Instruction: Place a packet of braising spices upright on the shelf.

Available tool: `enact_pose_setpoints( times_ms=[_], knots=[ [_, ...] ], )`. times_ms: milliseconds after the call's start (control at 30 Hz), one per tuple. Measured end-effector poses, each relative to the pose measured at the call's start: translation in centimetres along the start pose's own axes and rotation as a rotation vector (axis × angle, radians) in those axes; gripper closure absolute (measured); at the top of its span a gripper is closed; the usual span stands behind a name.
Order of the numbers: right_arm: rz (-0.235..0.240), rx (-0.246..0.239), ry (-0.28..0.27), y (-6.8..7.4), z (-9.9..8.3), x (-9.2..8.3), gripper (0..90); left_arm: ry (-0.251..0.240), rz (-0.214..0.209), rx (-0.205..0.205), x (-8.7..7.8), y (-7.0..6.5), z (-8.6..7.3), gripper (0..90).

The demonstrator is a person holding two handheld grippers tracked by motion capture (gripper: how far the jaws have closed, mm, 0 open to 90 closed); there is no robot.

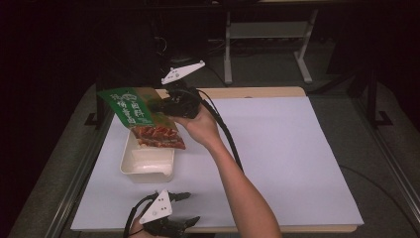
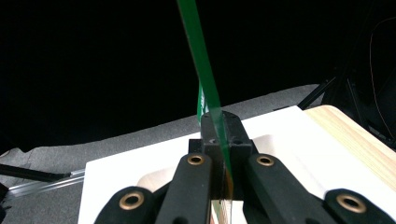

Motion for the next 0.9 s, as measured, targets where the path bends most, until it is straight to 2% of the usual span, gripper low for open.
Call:
enact_pose_setpoints(
  times_ms=[133,300,500,633,900],
  knots=[
    [-0.009,0.008,-0.006,-1.0,-0.1,1.0,90.0,0.003,0.004,-0.005,0.1,0.0,0.0,27.3],
    [-0.011,0.021,-0.003,-2.2,-0.5,2.4,90.0,0.010,0.010,0.018,0.0,0.2,-0.1,27.2],
    [-0.026,0.027,0.002,-3.3,-1.3,3.9,90.0,0.011,0.013,0.009,-0.2,0.3,-0.1,27.1],
    [-0.023,0.039,-0.005,-3.8,-1.9,4.3,90.0,0.005,0.013,-0.003,-0.1,0.3,-0.1,27.1],
    [-0.005,0.060,-0.035,-4.4,-2.3,4.9,90.0,0.012,0.009,0.007,-0.1,0.3,-0.1,27.2]
  ],
)
Point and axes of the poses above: each handheld gripper's, and its own axes: x roughly forward along the jaws, z roughly out of its top, y roughly to its left, the point moved 1 cm from there along x, roughly forward along the jaws, and after that the axes turned 12 degrees about z, right-handed, at the moved point
